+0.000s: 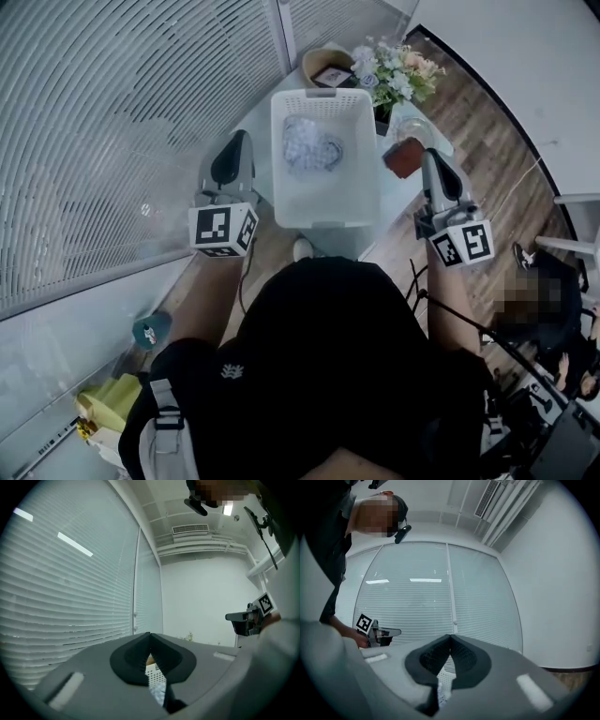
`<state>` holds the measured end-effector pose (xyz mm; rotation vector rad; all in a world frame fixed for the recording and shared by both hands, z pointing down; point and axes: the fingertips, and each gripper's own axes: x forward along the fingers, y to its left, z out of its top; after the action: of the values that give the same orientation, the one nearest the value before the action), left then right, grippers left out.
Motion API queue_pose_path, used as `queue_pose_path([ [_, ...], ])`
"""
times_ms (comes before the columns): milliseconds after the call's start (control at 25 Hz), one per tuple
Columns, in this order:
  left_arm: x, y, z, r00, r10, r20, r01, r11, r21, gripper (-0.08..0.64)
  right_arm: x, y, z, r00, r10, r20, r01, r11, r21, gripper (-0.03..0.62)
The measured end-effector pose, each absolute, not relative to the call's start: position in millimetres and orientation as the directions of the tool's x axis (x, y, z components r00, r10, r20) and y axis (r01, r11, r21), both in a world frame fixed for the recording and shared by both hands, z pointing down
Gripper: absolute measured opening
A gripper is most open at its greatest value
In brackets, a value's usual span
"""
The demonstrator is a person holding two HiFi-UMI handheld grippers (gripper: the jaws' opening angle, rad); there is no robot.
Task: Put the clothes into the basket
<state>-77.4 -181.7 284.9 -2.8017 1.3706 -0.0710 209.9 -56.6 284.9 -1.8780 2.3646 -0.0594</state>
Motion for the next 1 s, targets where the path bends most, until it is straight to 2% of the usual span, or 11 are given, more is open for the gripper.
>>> queue_pose_path([
  [520,-102.9,-172.9,292.0,0.577,-0.816,0.048,-0.816,-0.578,-0.024,0.006,212.2,-53.0,297.9,-0.138,-0.99,-0.029,-0.987,0.14,-0.075,0.002],
  [1000,-94.1,-174.1,287.8,0.608,-0.793,0.037,-0.793,-0.609,-0.02,0.005,214.5,-51.1,293.4,-0.105,-0.994,-0.042,-0.993,0.107,-0.058,0.002],
])
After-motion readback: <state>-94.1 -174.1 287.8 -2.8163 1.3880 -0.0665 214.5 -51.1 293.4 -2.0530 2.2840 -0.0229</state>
